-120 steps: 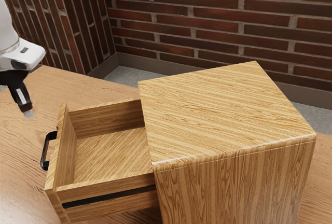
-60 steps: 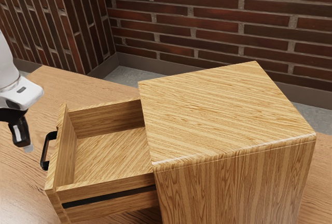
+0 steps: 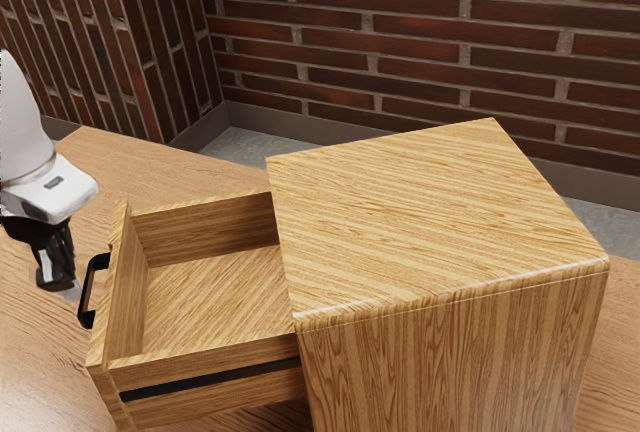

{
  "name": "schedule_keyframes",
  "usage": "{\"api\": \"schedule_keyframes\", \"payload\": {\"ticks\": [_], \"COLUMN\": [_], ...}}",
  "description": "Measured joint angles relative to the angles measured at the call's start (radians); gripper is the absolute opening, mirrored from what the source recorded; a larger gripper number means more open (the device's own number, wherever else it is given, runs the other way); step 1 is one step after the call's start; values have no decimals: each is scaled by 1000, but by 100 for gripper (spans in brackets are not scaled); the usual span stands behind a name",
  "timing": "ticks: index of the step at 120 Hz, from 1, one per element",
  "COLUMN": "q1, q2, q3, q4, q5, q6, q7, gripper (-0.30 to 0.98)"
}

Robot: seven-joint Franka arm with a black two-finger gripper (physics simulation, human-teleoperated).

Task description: Push the drawer handle with one arm to close the drawer

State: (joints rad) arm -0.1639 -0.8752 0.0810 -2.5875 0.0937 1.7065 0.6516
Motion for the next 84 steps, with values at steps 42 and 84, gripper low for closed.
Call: {"api": "schedule_keyframes", "payload": {"ticks": [42, 84], "q1": [-17, -17], "q2": [103, 203], "q3": [-59, -136], "q4": [27, 95], "q5": [-46, -97], "q6": [66, 124], "q7": [14, 22], "gripper": [-10, -10]}}
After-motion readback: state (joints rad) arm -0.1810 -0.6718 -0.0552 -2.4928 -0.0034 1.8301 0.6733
